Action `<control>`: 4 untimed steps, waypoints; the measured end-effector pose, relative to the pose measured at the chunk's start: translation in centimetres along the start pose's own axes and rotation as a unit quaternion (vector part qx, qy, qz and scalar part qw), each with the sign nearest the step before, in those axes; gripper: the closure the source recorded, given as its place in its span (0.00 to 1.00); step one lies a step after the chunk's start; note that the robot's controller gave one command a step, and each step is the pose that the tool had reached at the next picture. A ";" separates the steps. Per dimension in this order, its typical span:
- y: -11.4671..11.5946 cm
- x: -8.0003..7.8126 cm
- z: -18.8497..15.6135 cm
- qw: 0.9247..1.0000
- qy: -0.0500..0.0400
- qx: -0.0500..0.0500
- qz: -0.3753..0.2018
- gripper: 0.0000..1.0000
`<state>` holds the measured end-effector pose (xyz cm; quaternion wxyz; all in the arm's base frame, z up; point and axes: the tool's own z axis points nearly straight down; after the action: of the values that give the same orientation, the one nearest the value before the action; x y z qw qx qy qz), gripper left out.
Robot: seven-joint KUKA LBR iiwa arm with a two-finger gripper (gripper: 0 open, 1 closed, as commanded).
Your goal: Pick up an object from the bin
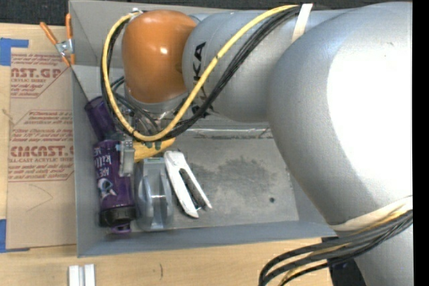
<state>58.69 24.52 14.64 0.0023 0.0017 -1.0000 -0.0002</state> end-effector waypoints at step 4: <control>-6.4 -0.5 6.2 1.000 -0.010 -0.010 -0.008 0.00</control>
Offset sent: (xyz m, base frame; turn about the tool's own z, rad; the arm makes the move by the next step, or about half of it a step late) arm 0.0004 -0.0800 -0.0764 -0.0166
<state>59.16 18.12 8.43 -0.0073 0.0093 -0.9999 -0.0101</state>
